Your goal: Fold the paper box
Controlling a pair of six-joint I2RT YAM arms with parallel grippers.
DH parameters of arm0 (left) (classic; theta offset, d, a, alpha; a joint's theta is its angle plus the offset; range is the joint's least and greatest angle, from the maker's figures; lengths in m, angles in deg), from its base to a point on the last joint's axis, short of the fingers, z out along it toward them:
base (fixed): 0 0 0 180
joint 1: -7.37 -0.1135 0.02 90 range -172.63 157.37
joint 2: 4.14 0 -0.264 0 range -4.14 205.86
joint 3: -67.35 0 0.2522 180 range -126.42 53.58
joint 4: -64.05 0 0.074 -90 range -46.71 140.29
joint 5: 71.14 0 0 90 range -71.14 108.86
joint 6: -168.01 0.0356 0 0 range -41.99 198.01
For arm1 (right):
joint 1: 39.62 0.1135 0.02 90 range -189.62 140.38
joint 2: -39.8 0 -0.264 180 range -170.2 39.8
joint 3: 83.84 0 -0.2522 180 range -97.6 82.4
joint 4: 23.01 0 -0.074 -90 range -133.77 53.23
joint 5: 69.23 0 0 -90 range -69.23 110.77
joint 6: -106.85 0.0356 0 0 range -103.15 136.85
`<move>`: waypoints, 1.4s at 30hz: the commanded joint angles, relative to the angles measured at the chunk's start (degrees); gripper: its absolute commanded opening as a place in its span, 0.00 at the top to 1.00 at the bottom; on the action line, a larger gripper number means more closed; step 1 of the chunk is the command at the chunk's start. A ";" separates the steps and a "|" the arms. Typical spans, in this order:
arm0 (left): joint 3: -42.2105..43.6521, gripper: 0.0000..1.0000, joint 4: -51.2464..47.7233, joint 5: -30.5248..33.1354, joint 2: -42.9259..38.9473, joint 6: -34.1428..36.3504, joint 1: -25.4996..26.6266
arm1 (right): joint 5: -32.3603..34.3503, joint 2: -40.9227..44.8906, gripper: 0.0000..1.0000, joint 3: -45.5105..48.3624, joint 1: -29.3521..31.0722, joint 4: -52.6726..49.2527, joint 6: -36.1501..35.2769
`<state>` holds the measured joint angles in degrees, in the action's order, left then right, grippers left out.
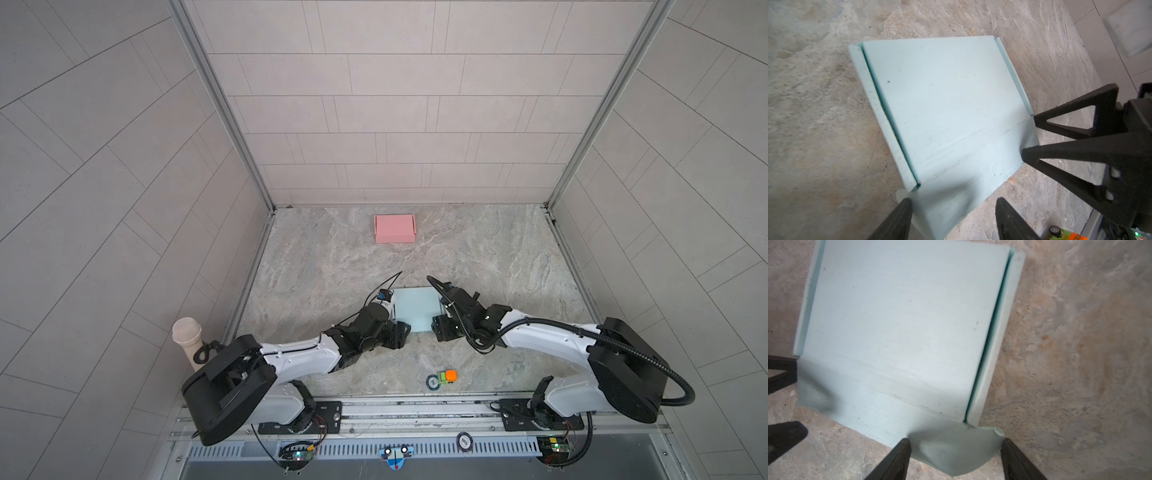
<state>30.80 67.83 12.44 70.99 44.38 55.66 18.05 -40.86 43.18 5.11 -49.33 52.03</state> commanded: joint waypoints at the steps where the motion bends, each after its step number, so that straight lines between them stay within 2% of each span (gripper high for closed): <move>1: 1.12 0.33 2.23 -0.79 0.78 -0.30 0.09 | -0.81 -0.83 0.29 -1.12 0.26 1.51 0.60; 23: 1.80 0.35 3.38 -1.50 0.23 -1.51 0.71 | -5.18 -2.50 0.33 -1.54 0.53 5.27 2.62; 42: 2.30 0.35 2.06 -0.53 -2.19 -2.24 1.09 | -6.14 1.05 0.28 -1.54 1.00 3.83 3.05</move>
<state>32.61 69.73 11.65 69.77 42.40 56.32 12.63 -41.43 42.98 5.50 -45.13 54.39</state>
